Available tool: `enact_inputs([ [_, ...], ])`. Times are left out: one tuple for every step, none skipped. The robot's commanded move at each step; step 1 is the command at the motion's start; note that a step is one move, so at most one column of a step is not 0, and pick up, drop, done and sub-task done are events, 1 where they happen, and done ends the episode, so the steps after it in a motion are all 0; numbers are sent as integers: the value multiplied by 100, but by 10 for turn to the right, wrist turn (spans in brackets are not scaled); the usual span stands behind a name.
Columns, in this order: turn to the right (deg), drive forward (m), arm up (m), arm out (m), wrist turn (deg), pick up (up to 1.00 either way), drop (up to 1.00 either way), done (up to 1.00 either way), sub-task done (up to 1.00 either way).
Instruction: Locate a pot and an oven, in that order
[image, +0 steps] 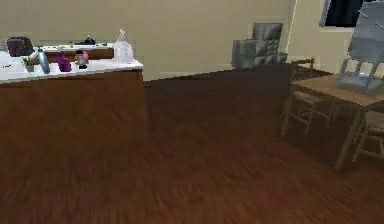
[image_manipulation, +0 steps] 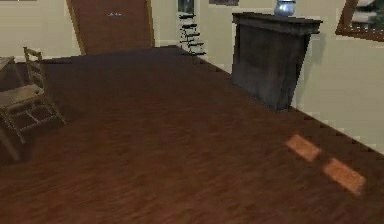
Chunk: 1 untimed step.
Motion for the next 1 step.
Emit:
enact_inputs([
  [30, 0, 0, 0, 0, 0, 0, 0, 0],
])
